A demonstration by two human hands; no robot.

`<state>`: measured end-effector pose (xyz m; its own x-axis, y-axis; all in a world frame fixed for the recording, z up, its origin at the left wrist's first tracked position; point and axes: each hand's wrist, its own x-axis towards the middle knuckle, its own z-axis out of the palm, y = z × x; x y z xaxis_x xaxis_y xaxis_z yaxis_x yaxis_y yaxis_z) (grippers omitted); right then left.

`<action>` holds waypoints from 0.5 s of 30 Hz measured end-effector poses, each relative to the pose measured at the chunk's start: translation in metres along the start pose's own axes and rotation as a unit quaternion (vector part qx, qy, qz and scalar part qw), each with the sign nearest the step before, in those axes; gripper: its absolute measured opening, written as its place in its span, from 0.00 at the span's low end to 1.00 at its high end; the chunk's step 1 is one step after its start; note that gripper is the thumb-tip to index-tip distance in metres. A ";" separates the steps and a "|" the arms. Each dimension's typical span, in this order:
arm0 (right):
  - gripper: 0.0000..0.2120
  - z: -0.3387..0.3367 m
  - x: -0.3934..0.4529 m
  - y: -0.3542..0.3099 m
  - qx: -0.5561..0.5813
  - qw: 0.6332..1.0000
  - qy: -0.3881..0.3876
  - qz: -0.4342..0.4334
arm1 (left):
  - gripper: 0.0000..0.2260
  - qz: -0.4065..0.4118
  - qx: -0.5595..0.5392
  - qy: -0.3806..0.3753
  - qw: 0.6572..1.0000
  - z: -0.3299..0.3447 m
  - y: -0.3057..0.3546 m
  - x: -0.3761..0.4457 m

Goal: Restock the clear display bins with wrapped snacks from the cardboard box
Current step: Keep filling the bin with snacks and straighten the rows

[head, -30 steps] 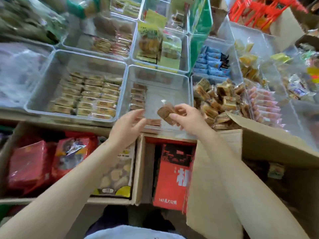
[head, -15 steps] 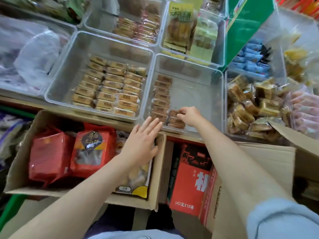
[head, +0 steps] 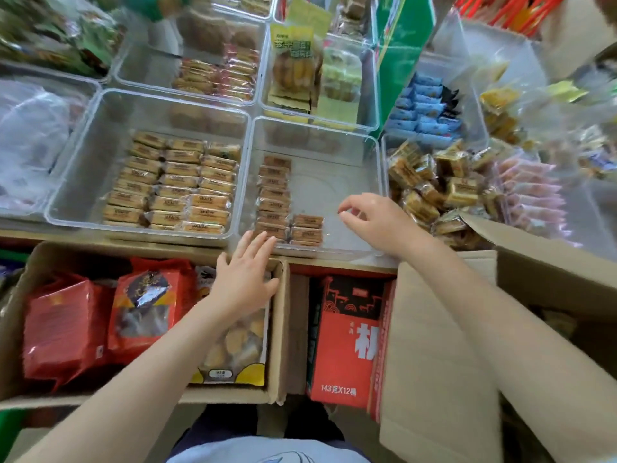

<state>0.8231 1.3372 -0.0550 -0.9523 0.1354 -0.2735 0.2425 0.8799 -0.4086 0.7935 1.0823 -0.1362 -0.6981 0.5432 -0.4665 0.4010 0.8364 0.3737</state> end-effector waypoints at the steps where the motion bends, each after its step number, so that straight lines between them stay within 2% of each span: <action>1: 0.10 -0.017 -0.027 0.003 0.007 0.999 0.034 -0.024 | 0.32 -0.016 0.007 0.009 1.000 -0.002 0.012 -0.001; 2: 0.09 -0.034 -0.055 0.006 0.014 0.996 0.072 -0.041 | 0.30 -0.016 0.003 0.026 1.000 -0.003 0.029 -0.003; 4: 0.09 -0.061 -0.110 0.019 0.024 0.987 0.148 -0.054 | 0.27 0.043 -0.073 0.049 0.995 -0.001 0.074 -0.013; 6: 0.13 -0.076 -0.155 0.040 0.029 0.978 0.207 -0.022 | 0.26 0.124 -0.204 0.018 0.971 0.008 0.128 -0.031; 8: 0.15 -0.075 -0.188 0.076 0.044 0.972 0.226 0.047 | 0.30 0.170 -0.321 -0.041 0.931 0.022 0.180 -0.051; 10: 0.16 -0.056 -0.209 0.120 0.044 0.970 0.199 0.135 | 0.36 0.195 -0.373 -0.074 0.904 0.040 0.223 -0.065; 12: 0.15 -0.027 -0.222 0.165 0.032 0.972 0.121 0.201 | 0.38 0.197 -0.390 -0.081 0.896 0.057 0.252 -0.073; 15: 0.10 0.009 -0.225 0.208 -0.013 0.976 -0.012 0.217 | 0.38 0.175 -0.423 -0.036 0.888 0.076 0.271 -0.075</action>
<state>1.0897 1.4857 -0.0865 -0.7558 0.4876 -0.4370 0.6174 0.7531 -0.2275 0.9997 1.2736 -0.0612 -0.5662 0.7882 -0.2413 -0.0246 0.2765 0.9607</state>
